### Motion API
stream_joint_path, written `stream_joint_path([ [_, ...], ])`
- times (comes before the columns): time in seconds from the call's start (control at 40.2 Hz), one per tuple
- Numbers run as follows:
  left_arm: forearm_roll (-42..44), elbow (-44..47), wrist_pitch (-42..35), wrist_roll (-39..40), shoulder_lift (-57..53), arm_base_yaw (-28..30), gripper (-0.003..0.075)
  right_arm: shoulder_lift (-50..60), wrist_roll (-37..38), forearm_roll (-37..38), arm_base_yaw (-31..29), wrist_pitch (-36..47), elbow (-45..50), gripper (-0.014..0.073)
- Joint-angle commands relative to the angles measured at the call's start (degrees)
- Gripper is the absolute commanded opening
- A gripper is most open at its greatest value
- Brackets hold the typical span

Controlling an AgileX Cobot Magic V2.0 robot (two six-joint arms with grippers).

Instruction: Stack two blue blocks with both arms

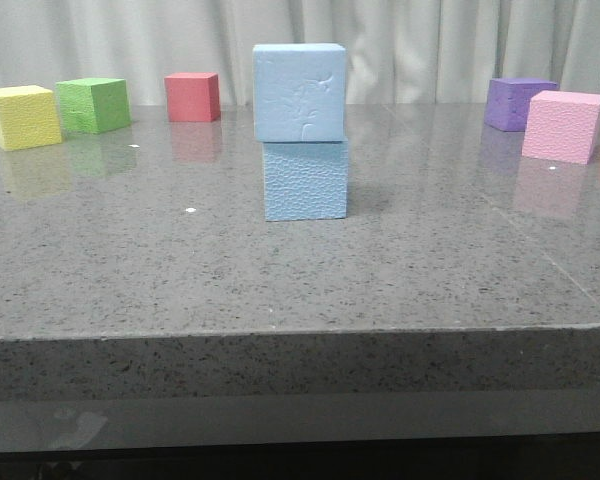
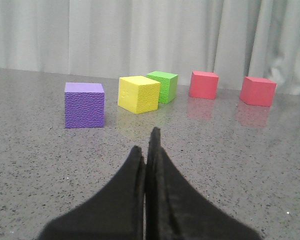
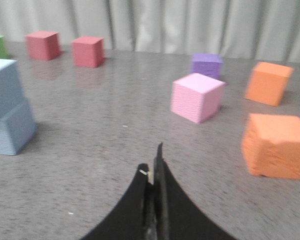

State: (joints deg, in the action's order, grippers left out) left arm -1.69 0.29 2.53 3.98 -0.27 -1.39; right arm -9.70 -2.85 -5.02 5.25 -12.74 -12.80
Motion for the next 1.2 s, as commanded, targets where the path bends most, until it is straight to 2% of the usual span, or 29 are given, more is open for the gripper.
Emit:
stream_joint_path([
  [0.0, 0.0, 0.1, -4.8, 0.3, -1.0, 0.0, -0.0019, 4.7, -0.4, 0.4, -3.0, 5.9, 2.9, -0.012],
  [0.274, 0.0, 0.1, -4.8, 0.3, -1.0, 0.0, -0.0019, 10.2, -0.4, 0.4, -6.1, 9.0, 9.8, -0.012],
  [0.498, 0.0, 0.1, -4.8, 0.3, -1.0, 0.0, -0.0019, 10.5, -0.3, 0.4, -6.1, 16.9, 14.2, -0.012],
  [1.17, 0.0, 0.1, -4.8, 0.3, -1.0, 0.0, -0.0019, 11.4, -0.3, 0.4, -6.1, 17.4, 14.0, -0.012],
])
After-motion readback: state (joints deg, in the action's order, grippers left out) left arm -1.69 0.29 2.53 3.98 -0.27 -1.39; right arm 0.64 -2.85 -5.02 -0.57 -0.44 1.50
